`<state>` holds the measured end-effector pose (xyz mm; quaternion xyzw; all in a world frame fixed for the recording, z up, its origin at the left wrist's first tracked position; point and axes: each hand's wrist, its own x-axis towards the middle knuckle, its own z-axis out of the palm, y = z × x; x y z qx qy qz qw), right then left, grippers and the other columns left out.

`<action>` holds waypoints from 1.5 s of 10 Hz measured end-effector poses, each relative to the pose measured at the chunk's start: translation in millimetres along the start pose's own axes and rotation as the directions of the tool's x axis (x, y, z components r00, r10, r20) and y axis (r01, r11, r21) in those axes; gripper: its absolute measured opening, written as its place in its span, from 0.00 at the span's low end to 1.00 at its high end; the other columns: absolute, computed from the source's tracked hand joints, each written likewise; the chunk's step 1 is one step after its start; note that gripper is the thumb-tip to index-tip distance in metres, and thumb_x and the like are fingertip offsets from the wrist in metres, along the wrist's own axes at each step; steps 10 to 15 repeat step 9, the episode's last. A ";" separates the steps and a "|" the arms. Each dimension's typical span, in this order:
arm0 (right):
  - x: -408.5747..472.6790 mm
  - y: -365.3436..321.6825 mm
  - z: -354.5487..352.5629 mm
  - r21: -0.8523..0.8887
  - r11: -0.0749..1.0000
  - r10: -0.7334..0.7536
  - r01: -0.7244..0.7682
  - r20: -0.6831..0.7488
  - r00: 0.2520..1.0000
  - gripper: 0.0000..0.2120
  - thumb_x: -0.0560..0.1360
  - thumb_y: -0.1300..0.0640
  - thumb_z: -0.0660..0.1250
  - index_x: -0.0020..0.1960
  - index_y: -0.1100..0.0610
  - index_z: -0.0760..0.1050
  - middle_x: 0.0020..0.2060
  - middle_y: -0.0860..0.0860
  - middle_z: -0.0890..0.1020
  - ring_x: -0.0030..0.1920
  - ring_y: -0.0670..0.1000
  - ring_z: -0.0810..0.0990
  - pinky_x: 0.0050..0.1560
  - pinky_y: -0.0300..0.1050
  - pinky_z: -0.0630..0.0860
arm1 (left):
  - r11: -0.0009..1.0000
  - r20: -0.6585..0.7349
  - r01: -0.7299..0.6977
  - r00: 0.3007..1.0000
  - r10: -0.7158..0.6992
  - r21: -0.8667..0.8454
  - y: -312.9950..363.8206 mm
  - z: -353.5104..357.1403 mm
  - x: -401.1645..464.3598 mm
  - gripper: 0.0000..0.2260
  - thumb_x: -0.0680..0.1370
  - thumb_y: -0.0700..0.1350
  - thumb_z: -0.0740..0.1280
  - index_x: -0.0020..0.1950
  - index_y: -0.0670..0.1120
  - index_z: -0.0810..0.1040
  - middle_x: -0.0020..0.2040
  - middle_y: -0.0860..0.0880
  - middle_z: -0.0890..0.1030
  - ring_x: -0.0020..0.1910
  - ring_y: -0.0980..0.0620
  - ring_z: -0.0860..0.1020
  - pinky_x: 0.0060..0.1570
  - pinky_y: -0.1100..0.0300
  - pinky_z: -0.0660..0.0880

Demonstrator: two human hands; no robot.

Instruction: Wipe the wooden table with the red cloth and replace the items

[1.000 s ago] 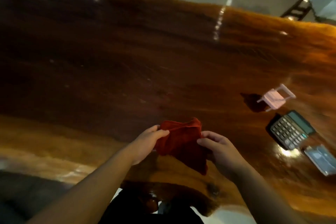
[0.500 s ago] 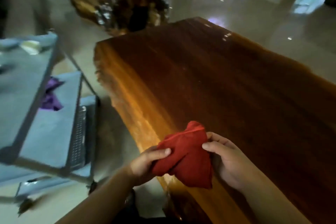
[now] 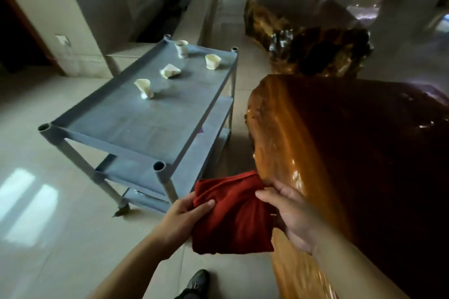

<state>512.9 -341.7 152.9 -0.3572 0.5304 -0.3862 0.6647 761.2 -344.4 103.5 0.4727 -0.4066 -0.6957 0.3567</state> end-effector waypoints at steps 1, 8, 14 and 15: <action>66.0 -8.4 53.4 -0.074 0.997 0.017 -0.015 0.032 0.999 0.04 0.78 0.62 0.69 0.52 0.55 0.79 0.42 0.54 0.83 0.40 0.50 0.80 0.35 0.43 0.73 | 1.000 -0.110 0.014 0.994 -0.017 -0.026 24.0 -62.0 20.6 0.10 0.75 0.48 0.71 0.55 0.48 0.84 0.54 0.39 0.84 0.51 0.43 0.84 0.47 0.52 0.80; 321.2 -32.8 177.0 -0.683 0.714 0.126 -0.152 -0.089 0.988 0.17 0.78 0.53 0.70 0.66 0.52 0.75 0.49 0.55 0.81 0.45 0.54 0.82 0.43 0.48 0.81 | 0.582 -0.425 0.316 0.904 0.056 0.749 98.2 -284.5 193.1 0.30 0.72 0.56 0.74 0.69 0.45 0.72 0.63 0.44 0.80 0.57 0.44 0.79 0.55 0.54 0.74; 297.5 -34.4 158.3 -0.683 0.723 0.081 -0.103 -0.065 0.995 0.12 0.77 0.50 0.70 0.60 0.49 0.78 0.53 0.52 0.82 0.50 0.52 0.83 0.54 0.53 0.82 | 0.604 -0.332 0.170 0.928 0.168 0.779 95.5 -275.2 183.6 0.25 0.71 0.55 0.76 0.64 0.46 0.77 0.58 0.46 0.82 0.54 0.46 0.80 0.55 0.52 0.75; 297.5 -34.4 158.3 -0.683 0.723 0.081 -0.103 -0.065 0.995 0.12 0.77 0.50 0.70 0.60 0.49 0.78 0.53 0.52 0.82 0.50 0.52 0.83 0.54 0.53 0.82 | 0.604 -0.332 0.170 0.928 0.168 0.779 95.5 -275.2 183.6 0.25 0.71 0.55 0.76 0.64 0.46 0.77 0.58 0.46 0.82 0.54 0.46 0.80 0.55 0.52 0.75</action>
